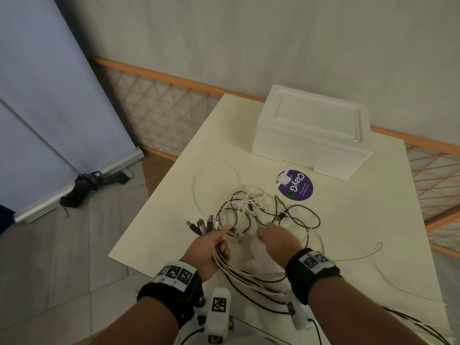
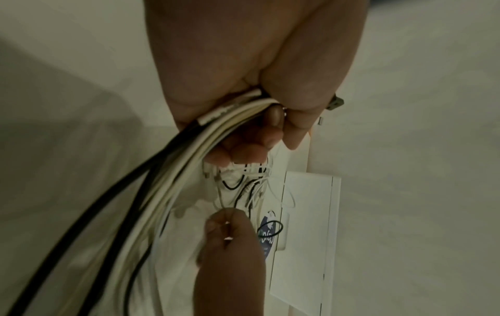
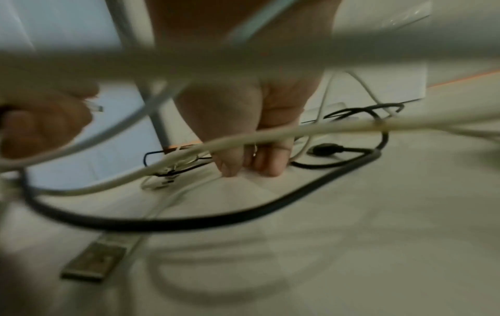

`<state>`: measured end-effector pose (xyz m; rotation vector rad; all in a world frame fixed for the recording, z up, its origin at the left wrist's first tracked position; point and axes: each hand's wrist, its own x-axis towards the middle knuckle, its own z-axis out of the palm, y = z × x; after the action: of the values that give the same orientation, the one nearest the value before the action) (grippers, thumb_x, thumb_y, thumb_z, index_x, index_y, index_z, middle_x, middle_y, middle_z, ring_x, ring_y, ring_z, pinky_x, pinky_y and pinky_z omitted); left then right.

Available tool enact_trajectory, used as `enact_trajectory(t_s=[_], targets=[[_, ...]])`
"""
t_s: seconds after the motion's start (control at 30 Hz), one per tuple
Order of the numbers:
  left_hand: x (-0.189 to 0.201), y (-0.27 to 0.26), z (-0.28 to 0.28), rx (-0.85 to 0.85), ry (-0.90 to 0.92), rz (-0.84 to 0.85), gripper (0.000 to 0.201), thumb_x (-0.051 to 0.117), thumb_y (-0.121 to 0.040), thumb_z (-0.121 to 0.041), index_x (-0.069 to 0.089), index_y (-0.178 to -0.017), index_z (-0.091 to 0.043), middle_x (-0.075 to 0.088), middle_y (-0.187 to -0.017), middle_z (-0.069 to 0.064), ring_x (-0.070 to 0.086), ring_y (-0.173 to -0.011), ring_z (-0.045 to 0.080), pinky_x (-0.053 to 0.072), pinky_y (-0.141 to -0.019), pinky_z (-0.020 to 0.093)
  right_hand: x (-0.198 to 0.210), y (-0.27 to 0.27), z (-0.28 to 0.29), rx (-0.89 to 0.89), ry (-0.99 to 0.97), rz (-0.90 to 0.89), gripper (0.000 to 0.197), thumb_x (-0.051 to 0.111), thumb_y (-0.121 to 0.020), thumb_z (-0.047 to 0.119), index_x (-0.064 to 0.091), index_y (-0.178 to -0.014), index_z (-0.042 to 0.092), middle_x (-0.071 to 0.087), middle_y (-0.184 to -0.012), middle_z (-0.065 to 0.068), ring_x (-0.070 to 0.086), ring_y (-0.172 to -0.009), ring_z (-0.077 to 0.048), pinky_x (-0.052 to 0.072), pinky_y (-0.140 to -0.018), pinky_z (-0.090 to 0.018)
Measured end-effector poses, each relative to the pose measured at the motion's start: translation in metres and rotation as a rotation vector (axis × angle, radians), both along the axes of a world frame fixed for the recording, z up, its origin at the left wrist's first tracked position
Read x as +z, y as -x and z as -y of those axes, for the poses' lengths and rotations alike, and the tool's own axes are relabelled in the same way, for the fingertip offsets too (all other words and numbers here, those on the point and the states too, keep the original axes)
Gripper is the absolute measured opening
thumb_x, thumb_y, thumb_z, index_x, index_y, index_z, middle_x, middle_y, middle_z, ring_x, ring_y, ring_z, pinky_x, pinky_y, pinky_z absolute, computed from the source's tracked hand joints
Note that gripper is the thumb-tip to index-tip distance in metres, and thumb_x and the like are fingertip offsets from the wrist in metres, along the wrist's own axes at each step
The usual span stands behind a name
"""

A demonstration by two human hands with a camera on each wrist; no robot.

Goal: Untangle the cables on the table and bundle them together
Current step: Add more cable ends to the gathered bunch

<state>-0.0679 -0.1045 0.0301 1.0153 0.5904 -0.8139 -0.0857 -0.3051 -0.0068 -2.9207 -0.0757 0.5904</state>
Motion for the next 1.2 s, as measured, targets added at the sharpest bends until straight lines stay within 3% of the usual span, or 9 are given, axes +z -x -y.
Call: enact_trajectory(t_s=[0.27, 0.43, 0.57, 0.67, 0.73, 0.83, 0.97, 1.13, 1.2], targets=[[-0.001, -0.018, 0.002, -0.049, 0.006, -0.023, 0.047, 0.055, -0.096, -0.027, 0.039, -0.054, -0.014, 0.039, -0.052, 0.003, 0.041, -0.044, 0.016, 0.038, -0.054, 0.029, 0.01, -0.041, 0.007, -0.045, 0.153, 0.114, 0.022, 0.041, -0.093, 0.013, 0.053, -0.111, 0.017, 0.051, -0.113, -0.006, 0.049, -0.105, -0.026, 0.044, -0.084, -0.037], [0.0, -0.032, 0.018, -0.017, -0.025, 0.078, 0.03, 0.045, -0.1, -0.021, 0.062, -0.079, -0.008, 0.062, -0.072, 0.003, 0.034, -0.041, 0.01, 0.035, -0.05, 0.027, 0.054, -0.043, 0.013, -0.227, -0.171, 0.211, 0.012, 0.04, -0.097, 0.017, 0.052, -0.096, 0.018, 0.063, -0.086, 0.0, 0.062, -0.082, -0.022, 0.049, -0.072, -0.036], [0.004, -0.04, 0.033, -0.004, -0.016, 0.137, 0.022, 0.047, -0.098, -0.013, 0.068, -0.101, -0.008, 0.066, -0.087, 0.005, 0.031, -0.043, 0.009, 0.036, -0.045, 0.025, 0.08, -0.034, 0.021, -0.337, -0.349, 0.246, 0.022, 0.044, -0.099, 0.021, 0.058, -0.116, 0.022, 0.066, -0.097, 0.005, 0.061, -0.089, -0.01, 0.048, -0.077, -0.026], [0.007, -0.049, 0.042, -0.017, -0.008, 0.163, 0.017, 0.052, -0.095, -0.011, 0.068, -0.101, -0.008, 0.067, -0.083, 0.005, 0.031, -0.043, 0.009, 0.035, -0.047, 0.025, 0.094, -0.026, 0.024, -0.368, -0.365, 0.307, 0.026, 0.044, -0.1, 0.029, 0.062, -0.117, 0.021, 0.066, -0.105, 0.005, 0.06, -0.095, -0.011, 0.044, -0.078, -0.023], [0.007, -0.052, 0.047, -0.027, 0.006, 0.178, 0.016, 0.055, -0.094, -0.013, 0.068, -0.1, -0.007, 0.054, -0.07, 0.002, 0.03, -0.042, 0.008, 0.033, -0.045, 0.025, 0.099, -0.021, 0.027, -0.405, -0.394, 0.37, 0.024, 0.045, -0.099, 0.032, 0.064, -0.11, 0.023, 0.066, -0.096, 0.011, 0.061, -0.087, -0.01, 0.047, -0.076, -0.025], [0.004, -0.052, 0.053, -0.049, 0.008, 0.163, 0.018, 0.051, -0.097, -0.014, 0.067, -0.101, -0.005, 0.042, -0.062, 0.001, 0.029, -0.04, 0.008, 0.033, -0.043, 0.023, 0.105, -0.015, 0.029, -0.58, -0.649, 0.457, 0.016, 0.047, -0.098, 0.022, 0.061, -0.091, 0.024, 0.066, -0.075, 0.016, 0.06, -0.065, -0.006, 0.048, -0.061, -0.021], [0.003, -0.047, 0.058, -0.113, 0.011, 0.116, 0.02, 0.052, -0.096, -0.016, 0.069, -0.095, -0.005, 0.055, -0.067, 0.002, 0.03, -0.038, 0.007, 0.035, -0.042, 0.022, 0.121, -0.014, 0.025, -0.734, -1.093, 0.528, 0.018, 0.042, -0.1, 0.012, 0.054, -0.088, 0.016, 0.07, -0.076, 0.002, 0.067, -0.068, -0.019, 0.055, -0.063, -0.031], [0.014, -0.042, 0.068, -0.197, 0.101, 0.014, 0.03, 0.048, -0.098, -0.023, 0.069, -0.088, -0.004, 0.07, -0.077, 0.007, 0.033, -0.036, 0.007, 0.037, -0.046, 0.022, 0.122, -0.018, 0.013, -0.82, -1.473, 0.35, 0.016, 0.041, -0.101, 0.013, 0.051, -0.093, 0.004, 0.07, -0.081, -0.009, 0.067, -0.067, -0.022, 0.057, -0.066, -0.034], [0.019, -0.041, 0.072, -0.198, 0.164, 0.003, 0.029, 0.048, -0.098, -0.021, 0.068, -0.082, -0.007, 0.069, -0.072, 0.006, 0.032, -0.035, 0.006, 0.036, -0.049, 0.023, 0.114, -0.017, 0.003, -0.866, -1.55, 0.263, 0.015, 0.042, -0.1, 0.013, 0.051, -0.092, 0.003, 0.069, -0.081, -0.013, 0.065, -0.065, -0.024, 0.058, -0.068, -0.041]])
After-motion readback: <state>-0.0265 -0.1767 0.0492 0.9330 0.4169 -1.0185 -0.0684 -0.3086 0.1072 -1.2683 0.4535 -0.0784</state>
